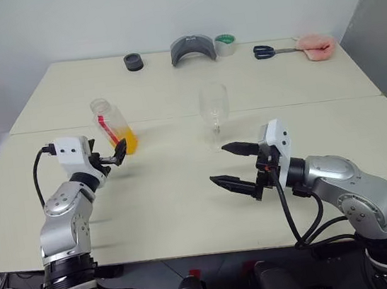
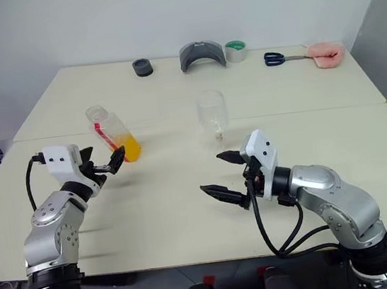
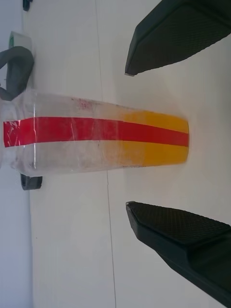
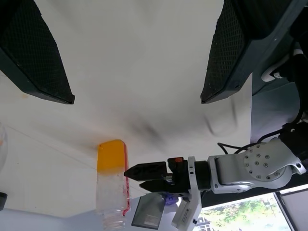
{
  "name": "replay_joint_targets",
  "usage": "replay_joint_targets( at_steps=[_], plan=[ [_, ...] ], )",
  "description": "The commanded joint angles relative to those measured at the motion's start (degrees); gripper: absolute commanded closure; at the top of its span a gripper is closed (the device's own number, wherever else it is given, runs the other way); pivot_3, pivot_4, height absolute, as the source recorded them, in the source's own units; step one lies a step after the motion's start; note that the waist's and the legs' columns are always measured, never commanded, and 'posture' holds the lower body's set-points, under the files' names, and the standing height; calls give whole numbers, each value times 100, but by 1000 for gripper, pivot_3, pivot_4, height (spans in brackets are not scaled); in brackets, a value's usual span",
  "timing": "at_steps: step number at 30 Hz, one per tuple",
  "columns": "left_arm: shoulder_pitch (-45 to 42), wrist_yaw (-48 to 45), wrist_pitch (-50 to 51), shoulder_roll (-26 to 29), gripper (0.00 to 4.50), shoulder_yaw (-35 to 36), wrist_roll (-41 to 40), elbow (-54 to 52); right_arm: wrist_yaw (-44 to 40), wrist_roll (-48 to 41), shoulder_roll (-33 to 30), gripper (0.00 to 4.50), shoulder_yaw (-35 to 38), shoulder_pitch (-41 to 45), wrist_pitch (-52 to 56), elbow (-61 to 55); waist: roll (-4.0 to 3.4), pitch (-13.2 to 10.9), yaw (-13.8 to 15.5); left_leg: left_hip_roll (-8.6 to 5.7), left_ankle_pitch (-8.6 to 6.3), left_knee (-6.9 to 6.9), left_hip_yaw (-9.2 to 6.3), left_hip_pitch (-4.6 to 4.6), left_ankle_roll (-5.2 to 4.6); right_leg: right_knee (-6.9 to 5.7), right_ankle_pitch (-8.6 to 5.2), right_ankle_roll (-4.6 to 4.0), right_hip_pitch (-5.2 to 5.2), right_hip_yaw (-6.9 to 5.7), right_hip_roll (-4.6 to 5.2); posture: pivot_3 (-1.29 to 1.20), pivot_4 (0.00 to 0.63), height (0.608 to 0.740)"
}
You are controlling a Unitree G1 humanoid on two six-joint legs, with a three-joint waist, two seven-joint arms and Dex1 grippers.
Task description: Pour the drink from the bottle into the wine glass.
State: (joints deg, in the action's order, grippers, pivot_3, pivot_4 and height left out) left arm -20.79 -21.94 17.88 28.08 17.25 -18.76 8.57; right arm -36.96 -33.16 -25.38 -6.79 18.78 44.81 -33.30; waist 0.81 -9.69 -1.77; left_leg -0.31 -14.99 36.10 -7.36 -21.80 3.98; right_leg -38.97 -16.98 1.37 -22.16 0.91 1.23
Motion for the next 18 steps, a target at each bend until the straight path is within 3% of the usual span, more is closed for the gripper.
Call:
replay_joint_targets(
  at_steps=[1, 18],
  plan=[
    [-245, -172, -255, 147, 0, 11, 65, 199, 28, -146, -17, 35, 100, 49, -32, -173, 0, 0, 0, 0, 0, 0, 0, 0, 0, 0, 0, 0, 0, 0, 0, 0, 150, 740],
    [-1610, -821, -1085, 288, 0, -278, 408, 2207, 96, -128, -29, 35, 47, 56, -92, -204, 1, 1, -4, -1, 3, 3, -7, -4, 4, -3, 0, 0, -1, -8, -1, 0, 150, 740]
  ],
)
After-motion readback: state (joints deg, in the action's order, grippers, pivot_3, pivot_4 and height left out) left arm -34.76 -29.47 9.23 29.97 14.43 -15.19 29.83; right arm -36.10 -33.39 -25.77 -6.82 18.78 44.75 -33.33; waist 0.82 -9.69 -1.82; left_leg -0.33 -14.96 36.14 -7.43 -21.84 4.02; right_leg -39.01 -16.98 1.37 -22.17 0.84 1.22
